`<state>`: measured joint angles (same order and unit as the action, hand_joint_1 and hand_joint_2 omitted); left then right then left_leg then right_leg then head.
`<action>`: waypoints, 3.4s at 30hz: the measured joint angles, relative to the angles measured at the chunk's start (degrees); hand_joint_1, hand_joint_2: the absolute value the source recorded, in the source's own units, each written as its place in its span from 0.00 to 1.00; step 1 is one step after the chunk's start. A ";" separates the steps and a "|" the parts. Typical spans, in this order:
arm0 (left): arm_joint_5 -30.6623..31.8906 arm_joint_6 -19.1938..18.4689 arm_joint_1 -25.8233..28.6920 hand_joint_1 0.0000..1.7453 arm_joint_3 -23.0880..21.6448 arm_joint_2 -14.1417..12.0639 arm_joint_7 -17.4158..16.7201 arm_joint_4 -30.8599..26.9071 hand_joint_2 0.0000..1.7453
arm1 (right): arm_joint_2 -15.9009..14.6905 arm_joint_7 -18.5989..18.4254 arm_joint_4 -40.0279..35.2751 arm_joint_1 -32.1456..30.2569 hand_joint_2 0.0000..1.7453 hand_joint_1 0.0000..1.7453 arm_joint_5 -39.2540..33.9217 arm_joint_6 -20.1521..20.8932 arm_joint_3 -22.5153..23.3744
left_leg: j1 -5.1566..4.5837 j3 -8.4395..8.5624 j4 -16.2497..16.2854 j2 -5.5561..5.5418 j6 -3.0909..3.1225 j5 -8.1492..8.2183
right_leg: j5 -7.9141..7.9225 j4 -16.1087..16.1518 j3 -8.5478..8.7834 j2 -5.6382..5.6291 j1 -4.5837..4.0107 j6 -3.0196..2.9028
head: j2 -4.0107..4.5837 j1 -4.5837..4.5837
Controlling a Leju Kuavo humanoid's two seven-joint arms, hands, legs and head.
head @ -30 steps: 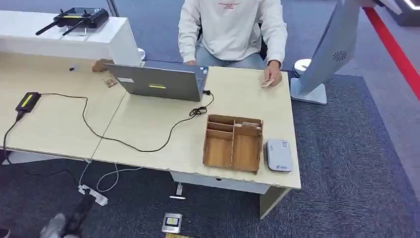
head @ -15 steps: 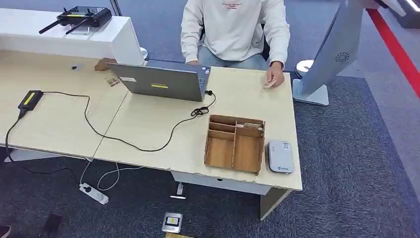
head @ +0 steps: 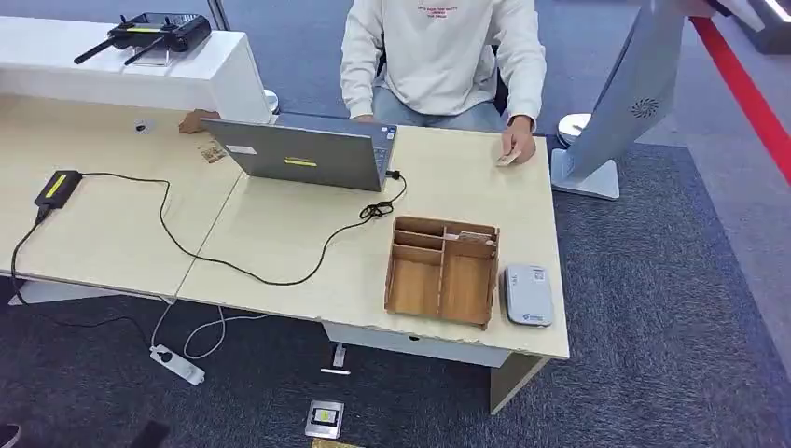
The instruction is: Pass the card to the sensor for recognition and then transmit it.
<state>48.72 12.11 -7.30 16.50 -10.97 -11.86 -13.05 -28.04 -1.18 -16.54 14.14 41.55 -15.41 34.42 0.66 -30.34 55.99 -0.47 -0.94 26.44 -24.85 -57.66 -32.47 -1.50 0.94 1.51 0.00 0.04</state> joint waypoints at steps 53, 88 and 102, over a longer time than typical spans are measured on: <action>3.38 -2.16 -0.73 0.00 -3.10 0.06 14.27 1.18 1.00 | 17.24 9.44 -53.45 22.43 1.00 0.00 9.48 10.25 -52.80 | 0.11 -0.10 -0.01 -0.66 -0.13 -0.28 | 0.04 -0.13 0.12 0.57 -0.07 -0.03 | 0.00 0.00; 4.35 -2.73 -0.39 0.00 -5.75 -0.39 11.78 1.31 1.00 | 21.81 6.43 -31.69 29.57 1.00 0.00 5.66 16.17 -60.81 | 0.11 -0.11 0.00 -0.65 -0.14 -0.27 | 0.04 -0.11 0.05 0.57 -0.09 -0.03 | 0.00 0.00; 5.99 -1.33 -0.46 0.00 -6.60 -0.42 14.18 1.29 1.00 | 21.22 3.89 -31.70 29.11 1.00 0.00 4.96 19.17 -61.18 | 0.10 -0.09 0.01 -0.64 -0.14 -0.27 | 0.04 -0.10 0.03 0.57 -0.09 -0.03 | 0.00 0.00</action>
<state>54.71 10.78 -7.76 9.90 -11.39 2.32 -11.76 -6.82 2.71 -48.24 43.24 46.51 3.76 -26.75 0.76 -30.44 56.00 -1.11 -1.07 26.17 -24.81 -57.77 -32.44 -0.93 0.85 1.48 0.00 0.04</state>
